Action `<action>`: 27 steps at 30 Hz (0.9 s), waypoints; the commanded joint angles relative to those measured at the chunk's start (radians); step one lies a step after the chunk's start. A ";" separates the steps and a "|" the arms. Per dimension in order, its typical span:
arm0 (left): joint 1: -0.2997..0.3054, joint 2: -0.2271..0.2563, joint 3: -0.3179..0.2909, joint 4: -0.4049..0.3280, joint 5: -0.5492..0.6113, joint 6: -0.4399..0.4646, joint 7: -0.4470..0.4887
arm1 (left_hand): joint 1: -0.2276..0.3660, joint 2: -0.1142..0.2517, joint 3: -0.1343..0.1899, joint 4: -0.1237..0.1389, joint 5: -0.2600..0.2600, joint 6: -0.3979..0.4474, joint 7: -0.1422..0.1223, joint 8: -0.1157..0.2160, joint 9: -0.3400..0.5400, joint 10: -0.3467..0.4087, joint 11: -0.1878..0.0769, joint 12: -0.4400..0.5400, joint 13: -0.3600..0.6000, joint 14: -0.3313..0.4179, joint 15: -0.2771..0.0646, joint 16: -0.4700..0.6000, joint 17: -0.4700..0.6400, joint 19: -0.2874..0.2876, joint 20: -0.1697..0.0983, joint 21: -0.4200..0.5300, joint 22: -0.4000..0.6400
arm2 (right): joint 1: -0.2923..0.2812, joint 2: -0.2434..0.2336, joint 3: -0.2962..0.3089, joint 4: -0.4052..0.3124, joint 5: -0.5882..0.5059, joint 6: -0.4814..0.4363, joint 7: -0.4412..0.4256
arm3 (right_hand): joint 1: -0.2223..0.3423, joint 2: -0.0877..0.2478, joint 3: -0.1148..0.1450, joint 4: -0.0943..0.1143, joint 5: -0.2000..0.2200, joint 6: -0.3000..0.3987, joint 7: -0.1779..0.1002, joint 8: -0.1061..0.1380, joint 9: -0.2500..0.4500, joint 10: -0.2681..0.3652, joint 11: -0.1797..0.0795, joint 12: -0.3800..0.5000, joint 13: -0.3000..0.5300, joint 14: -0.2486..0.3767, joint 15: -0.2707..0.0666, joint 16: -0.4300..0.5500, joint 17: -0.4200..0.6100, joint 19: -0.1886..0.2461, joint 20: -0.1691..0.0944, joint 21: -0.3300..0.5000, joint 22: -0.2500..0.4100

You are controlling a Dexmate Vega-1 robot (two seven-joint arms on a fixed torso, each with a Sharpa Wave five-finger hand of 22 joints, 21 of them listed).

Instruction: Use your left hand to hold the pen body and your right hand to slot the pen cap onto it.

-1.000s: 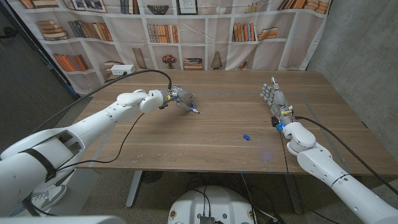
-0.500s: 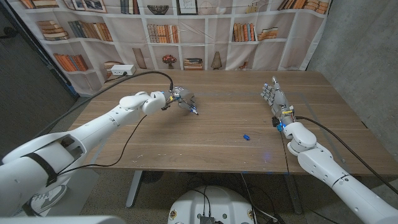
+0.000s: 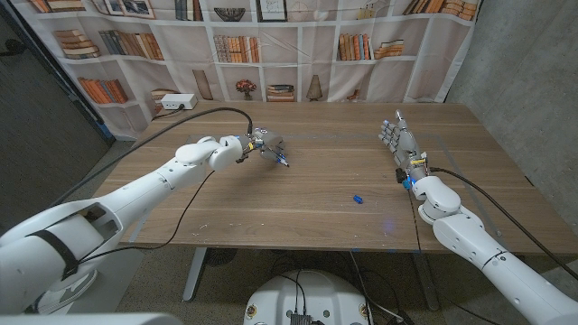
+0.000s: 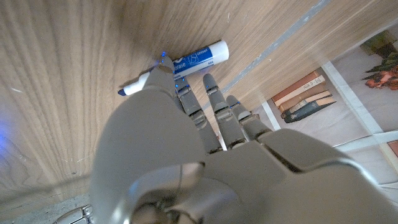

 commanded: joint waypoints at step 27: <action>0.069 0.065 -0.108 -0.203 -0.092 0.094 0.035 | 0.024 -0.008 0.036 0.002 -0.005 0.083 0.091 0.030 0.021 0.071 0.003 0.036 0.102 0.063 -0.144 -0.008 0.001 0.007 -0.125 -0.023 -0.005 | -0.146 -0.017 0.056 -0.128 -0.102 0.137 -0.082 | 0.035 0.014 0.000 -0.021 -0.001 0.045 -0.012 0.014 0.006 0.053 -0.005 0.017 0.004 0.044 -0.010 0.011 0.003 0.038 -0.019 0.010 0.006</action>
